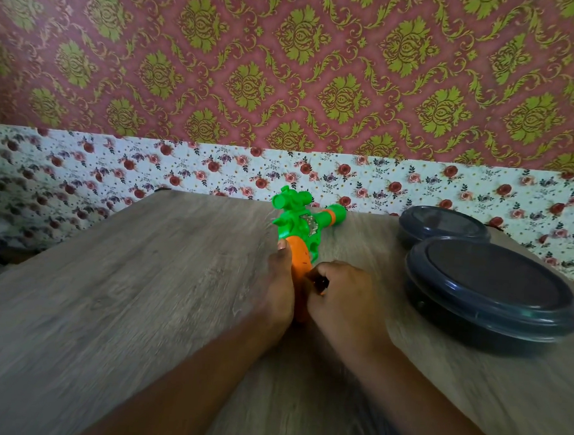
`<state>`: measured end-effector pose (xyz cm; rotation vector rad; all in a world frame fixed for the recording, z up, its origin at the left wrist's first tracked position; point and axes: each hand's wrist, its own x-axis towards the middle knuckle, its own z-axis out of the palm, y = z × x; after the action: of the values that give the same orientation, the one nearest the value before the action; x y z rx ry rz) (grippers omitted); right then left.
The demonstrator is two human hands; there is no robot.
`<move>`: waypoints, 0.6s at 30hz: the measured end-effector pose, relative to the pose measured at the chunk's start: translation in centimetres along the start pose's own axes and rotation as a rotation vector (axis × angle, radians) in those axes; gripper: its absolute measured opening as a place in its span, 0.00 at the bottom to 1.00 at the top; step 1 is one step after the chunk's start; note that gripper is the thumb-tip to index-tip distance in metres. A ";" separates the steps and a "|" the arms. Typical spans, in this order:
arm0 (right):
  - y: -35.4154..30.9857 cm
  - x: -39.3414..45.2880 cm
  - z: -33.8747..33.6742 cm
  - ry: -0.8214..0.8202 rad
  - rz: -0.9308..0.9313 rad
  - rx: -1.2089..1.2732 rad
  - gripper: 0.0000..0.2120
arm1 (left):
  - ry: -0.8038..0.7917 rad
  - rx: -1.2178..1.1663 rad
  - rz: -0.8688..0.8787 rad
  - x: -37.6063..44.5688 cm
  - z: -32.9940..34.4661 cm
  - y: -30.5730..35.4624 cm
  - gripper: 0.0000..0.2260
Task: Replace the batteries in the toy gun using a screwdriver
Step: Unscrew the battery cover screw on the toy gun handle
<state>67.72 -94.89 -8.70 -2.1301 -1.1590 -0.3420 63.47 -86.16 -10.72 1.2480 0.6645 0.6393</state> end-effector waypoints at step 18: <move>-1.6 0.2 -0.8 -0.056 0.023 -0.145 0.04 | -0.100 0.291 0.225 -0.4 -0.1 0.1 0.47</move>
<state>66.57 -94.70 -7.26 -2.2904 -1.1714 -0.3676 63.15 -86.41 -10.62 1.6316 0.5505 0.6758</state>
